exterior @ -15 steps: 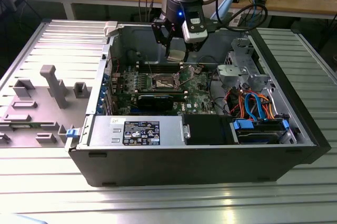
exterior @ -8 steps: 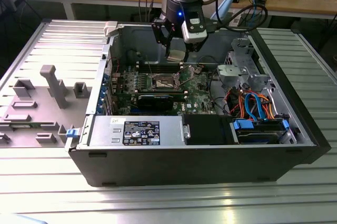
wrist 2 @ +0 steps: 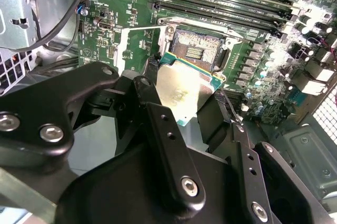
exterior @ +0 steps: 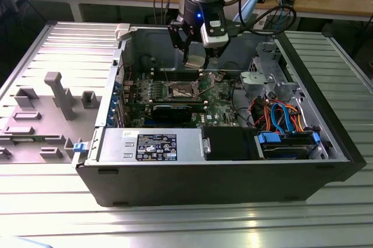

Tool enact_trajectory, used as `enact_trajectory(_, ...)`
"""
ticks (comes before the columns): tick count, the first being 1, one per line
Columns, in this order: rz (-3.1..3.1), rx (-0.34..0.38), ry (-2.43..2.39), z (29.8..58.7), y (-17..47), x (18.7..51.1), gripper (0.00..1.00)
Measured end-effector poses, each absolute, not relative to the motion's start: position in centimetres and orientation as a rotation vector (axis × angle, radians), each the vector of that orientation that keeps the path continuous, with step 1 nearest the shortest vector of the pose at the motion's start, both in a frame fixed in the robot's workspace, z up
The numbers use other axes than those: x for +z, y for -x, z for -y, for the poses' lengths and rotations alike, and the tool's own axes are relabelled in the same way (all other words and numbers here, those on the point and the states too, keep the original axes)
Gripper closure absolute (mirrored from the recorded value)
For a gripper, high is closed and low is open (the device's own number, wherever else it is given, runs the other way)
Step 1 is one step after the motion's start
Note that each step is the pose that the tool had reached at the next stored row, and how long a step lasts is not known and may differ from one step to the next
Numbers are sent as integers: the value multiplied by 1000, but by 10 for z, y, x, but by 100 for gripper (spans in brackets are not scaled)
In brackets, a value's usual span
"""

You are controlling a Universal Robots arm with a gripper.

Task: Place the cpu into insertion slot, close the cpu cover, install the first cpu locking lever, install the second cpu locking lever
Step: 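Place the cpu into insertion slot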

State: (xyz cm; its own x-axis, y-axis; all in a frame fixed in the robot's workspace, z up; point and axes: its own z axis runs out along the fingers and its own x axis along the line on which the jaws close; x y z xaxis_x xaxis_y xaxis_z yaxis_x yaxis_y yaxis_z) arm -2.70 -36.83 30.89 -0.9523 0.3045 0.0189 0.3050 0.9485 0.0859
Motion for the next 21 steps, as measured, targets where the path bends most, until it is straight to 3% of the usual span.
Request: enact_trajectory(21, 3078, -138, 606, 368, 27, 307, 45)
